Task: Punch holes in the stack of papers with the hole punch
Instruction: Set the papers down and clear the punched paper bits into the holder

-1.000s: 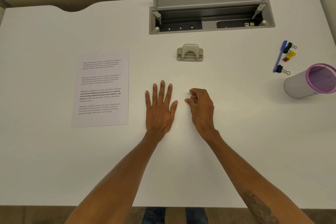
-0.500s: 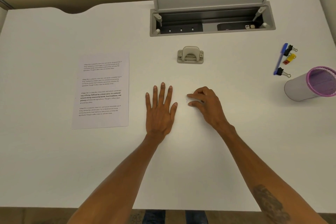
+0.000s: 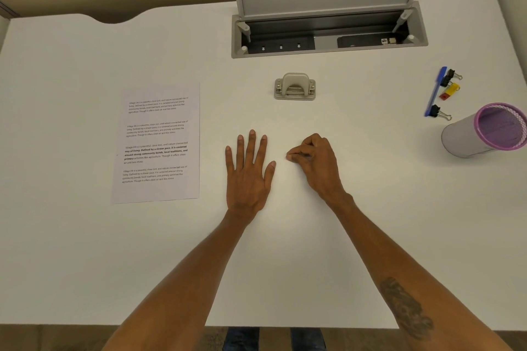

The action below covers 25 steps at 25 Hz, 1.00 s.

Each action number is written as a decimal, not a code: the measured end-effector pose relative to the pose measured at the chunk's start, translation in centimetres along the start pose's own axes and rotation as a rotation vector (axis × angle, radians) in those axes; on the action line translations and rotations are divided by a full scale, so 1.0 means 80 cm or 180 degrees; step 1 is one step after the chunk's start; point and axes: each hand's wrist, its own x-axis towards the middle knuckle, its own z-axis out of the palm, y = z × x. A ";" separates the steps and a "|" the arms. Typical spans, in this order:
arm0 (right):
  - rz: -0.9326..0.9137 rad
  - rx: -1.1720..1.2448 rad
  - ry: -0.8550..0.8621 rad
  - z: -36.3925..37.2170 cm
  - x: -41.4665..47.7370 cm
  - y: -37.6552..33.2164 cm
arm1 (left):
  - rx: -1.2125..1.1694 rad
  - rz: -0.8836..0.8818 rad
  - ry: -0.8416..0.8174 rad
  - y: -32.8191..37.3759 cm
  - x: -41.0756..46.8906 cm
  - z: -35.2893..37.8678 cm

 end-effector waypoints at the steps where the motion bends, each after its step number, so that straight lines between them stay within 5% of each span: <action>1: -0.0098 -0.0096 0.0011 0.001 0.000 0.000 | 0.0007 -0.0001 0.0000 0.000 0.000 0.000; 8: -0.0105 -0.0542 -0.0208 0.007 0.002 0.002 | 0.0007 0.0012 0.0046 0.000 0.000 0.001; 13: 0.0689 0.0914 0.0185 -0.019 -0.002 -0.012 | -0.0019 0.0016 0.0056 0.000 -0.001 -0.001; 17: 0.1518 0.2762 0.0073 -0.037 -0.009 -0.015 | -0.0017 0.0003 0.0024 0.000 -0.002 -0.003; 20: 0.1813 0.3349 -0.0041 -0.049 -0.014 -0.018 | -0.0027 0.0011 0.0010 0.001 -0.001 -0.002; 25: 0.1546 0.2236 -0.0220 -0.046 -0.010 -0.017 | -0.0036 0.0001 0.0032 0.000 -0.002 -0.002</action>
